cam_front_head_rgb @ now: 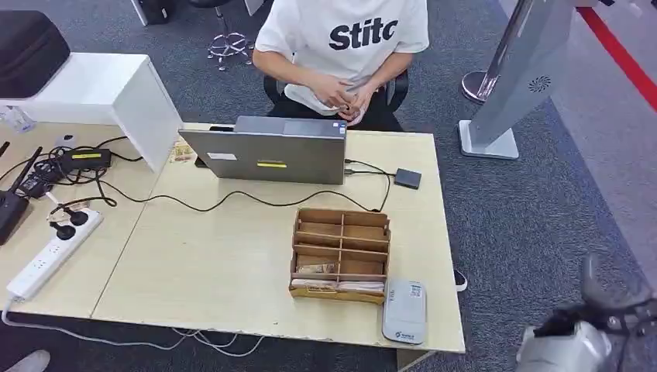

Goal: Pass the card to the sensor for recognition and then transmit it.

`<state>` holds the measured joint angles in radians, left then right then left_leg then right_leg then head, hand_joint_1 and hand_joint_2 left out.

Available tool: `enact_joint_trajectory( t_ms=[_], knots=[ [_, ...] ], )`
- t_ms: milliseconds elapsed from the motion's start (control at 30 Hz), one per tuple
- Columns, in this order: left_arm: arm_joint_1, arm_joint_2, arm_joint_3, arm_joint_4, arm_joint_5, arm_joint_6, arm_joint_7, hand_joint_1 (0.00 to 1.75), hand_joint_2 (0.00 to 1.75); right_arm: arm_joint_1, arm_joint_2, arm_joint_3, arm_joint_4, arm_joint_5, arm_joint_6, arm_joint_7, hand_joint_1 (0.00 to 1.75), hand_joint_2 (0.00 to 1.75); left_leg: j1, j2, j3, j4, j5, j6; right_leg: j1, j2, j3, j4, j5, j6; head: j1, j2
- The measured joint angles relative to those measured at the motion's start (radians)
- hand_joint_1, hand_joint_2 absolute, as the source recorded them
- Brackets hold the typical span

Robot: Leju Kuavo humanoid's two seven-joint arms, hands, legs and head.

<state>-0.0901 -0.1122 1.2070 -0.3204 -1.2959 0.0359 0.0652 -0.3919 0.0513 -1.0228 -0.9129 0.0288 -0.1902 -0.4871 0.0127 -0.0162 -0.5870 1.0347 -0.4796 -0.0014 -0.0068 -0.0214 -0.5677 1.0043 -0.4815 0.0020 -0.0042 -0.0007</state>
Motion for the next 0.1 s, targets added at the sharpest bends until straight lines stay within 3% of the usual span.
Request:
enact_joint_trajectory(
  t_ms=[100],
  knots=[
    [0.006, -0.002, 0.001, 0.0, 0.033, -0.005, -0.01, 0.0, 1.75, 0.141, -0.065, -0.101, 0.2, 0.113, -0.068, 0.047, 0.0, 1.75, 0.0, 0.0, -0.001, 0.0, -0.003, -0.001, 0.0, 0.0, 0.0, 0.0, -0.002, 0.0, -0.001, 0.0]
  ],
)
